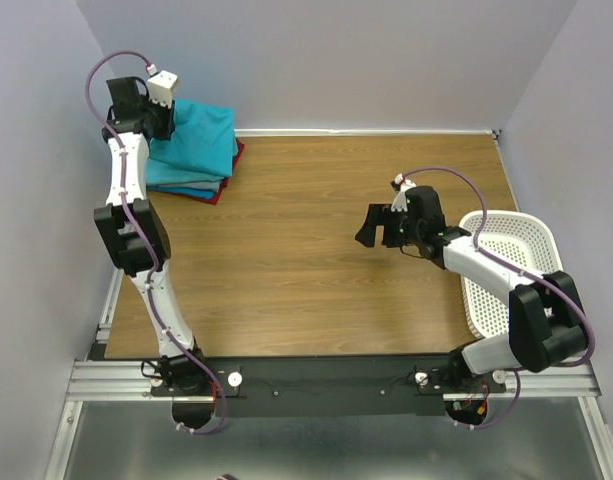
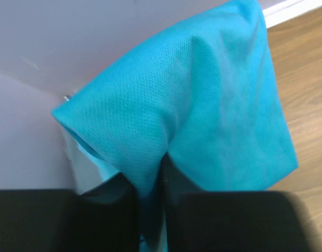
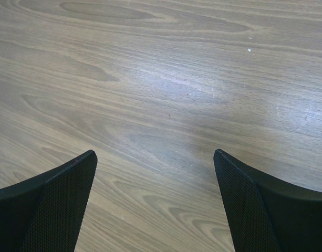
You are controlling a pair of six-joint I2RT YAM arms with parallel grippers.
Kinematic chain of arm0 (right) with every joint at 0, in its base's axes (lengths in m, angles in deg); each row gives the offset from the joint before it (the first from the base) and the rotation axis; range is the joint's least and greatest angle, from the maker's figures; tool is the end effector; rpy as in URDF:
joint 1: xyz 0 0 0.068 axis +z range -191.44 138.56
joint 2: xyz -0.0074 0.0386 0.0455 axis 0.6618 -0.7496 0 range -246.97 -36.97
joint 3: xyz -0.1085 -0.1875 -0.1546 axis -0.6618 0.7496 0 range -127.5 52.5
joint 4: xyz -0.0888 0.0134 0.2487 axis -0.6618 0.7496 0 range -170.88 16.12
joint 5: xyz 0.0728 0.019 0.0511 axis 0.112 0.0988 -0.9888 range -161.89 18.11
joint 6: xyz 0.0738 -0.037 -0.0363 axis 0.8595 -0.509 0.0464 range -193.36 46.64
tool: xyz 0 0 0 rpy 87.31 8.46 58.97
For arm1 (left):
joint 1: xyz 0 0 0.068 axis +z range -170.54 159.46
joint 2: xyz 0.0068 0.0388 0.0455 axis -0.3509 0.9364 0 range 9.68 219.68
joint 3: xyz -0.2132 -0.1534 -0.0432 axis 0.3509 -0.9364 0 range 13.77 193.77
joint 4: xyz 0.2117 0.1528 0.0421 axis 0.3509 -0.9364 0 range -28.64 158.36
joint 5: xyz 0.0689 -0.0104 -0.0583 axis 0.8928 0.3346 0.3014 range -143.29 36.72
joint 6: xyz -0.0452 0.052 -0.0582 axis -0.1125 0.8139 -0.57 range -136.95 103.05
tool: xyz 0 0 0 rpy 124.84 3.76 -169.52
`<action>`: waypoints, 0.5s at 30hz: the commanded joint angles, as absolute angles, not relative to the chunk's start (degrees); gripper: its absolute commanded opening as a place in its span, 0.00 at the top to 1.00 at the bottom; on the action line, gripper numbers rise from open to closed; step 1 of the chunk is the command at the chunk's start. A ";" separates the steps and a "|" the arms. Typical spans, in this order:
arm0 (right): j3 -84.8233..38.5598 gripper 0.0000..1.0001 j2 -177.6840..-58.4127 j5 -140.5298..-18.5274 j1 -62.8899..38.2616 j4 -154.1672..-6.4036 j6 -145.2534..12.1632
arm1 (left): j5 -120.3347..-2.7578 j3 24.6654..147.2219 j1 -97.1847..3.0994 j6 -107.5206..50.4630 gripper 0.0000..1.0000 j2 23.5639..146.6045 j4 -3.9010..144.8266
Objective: Fold and stack the t-shirts
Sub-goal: Neatly place the folded tshirt to the corner, then reset both grippers
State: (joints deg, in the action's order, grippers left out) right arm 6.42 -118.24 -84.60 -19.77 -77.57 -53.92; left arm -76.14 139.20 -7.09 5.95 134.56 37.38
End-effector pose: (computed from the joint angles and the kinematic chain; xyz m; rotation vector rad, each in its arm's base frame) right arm 0.3074 0.1412 0.1786 -0.1682 2.2947 0.6288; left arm 0.5348 0.0957 0.3117 0.4037 2.0165 -0.0277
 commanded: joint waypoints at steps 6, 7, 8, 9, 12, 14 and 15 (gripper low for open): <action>7.68 0.00 -115.11 -83.05 -19.73 -76.75 -54.46 | -55.19 127.97 -3.49 -10.67 0.32 130.99 49.27; 7.85 0.00 -114.23 -82.96 -19.73 -76.66 -54.46 | -53.74 122.20 -3.58 -12.62 0.31 126.88 53.20; 7.94 0.00 -113.88 -82.35 -19.73 -76.66 -54.55 | -53.20 119.01 -3.49 -14.21 0.30 124.57 55.50; 8.03 0.00 -113.52 -82.09 -19.65 -76.75 -54.64 | -50.24 115.76 -3.75 -18.84 0.30 122.12 57.79; 8.38 0.00 -111.51 -80.34 -19.64 -76.75 -54.82 | -46.36 100.76 -5.68 -26.49 0.29 112.36 64.12; 8.82 0.00 -110.27 -78.75 -19.64 -76.66 -54.99 | -44.16 93.61 -8.57 -27.58 0.29 104.04 69.90; 9.34 0.00 -108.79 -76.57 -19.64 -76.75 -54.82 | -39.71 90.27 -10.33 -27.93 0.29 101.29 71.59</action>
State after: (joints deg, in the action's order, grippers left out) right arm 7.66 -112.21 -82.15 -19.77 -77.55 -53.98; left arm -51.13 97.48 -5.28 -20.04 113.79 57.73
